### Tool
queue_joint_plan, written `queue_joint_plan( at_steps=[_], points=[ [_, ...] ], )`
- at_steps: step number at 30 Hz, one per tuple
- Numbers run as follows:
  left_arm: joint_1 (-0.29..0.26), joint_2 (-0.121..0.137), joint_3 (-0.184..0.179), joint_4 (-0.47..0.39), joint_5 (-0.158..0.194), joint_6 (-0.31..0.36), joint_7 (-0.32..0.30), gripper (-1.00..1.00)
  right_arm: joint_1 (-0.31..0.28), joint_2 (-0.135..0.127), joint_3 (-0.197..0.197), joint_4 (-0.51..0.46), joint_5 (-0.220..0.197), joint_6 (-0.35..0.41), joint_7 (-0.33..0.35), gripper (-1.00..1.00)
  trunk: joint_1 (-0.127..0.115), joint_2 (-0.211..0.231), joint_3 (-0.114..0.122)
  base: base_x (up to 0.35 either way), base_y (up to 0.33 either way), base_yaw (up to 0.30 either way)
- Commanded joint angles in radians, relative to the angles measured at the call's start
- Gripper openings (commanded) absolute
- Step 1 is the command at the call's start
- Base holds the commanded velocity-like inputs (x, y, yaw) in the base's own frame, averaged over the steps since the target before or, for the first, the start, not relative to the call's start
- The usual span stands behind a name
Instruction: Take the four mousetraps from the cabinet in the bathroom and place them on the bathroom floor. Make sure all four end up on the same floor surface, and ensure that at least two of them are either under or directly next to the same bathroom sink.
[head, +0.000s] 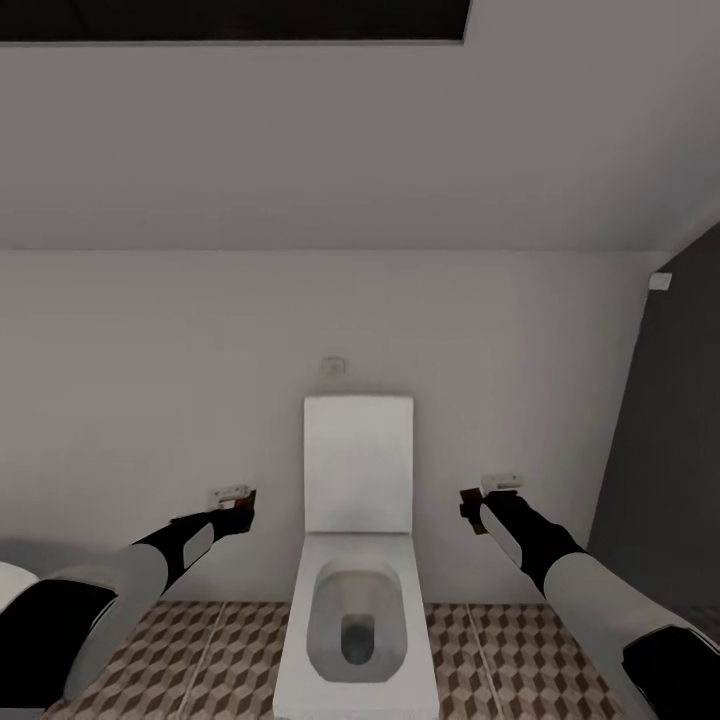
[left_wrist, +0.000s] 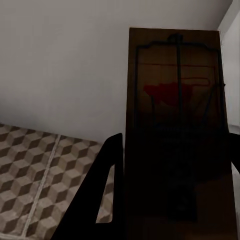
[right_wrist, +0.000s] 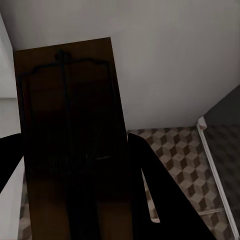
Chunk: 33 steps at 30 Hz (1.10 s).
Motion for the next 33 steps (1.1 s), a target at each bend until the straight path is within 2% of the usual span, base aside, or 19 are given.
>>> queue_joint_plan(
  at_steps=[1, 33],
  points=[
    [-0.001, 0.000, -0.008, -0.001, 0.009, 0.005, 0.000, -1.00, -0.001, -0.001, 0.008, -0.002, -0.014, 0.003, -0.010, -1.00, 0.004, -0.008, -0.004, 0.000, 0.000, 0.000],
    [-0.001, 0.000, -0.008, 0.000, 0.009, 0.004, 0.006, -1.00, -0.001, -0.002, 0.007, 0.000, -0.015, 0.002, -0.014, -1.00, 0.127, -0.232, -0.105, 0.000, 0.000, 0.000]
  ],
)
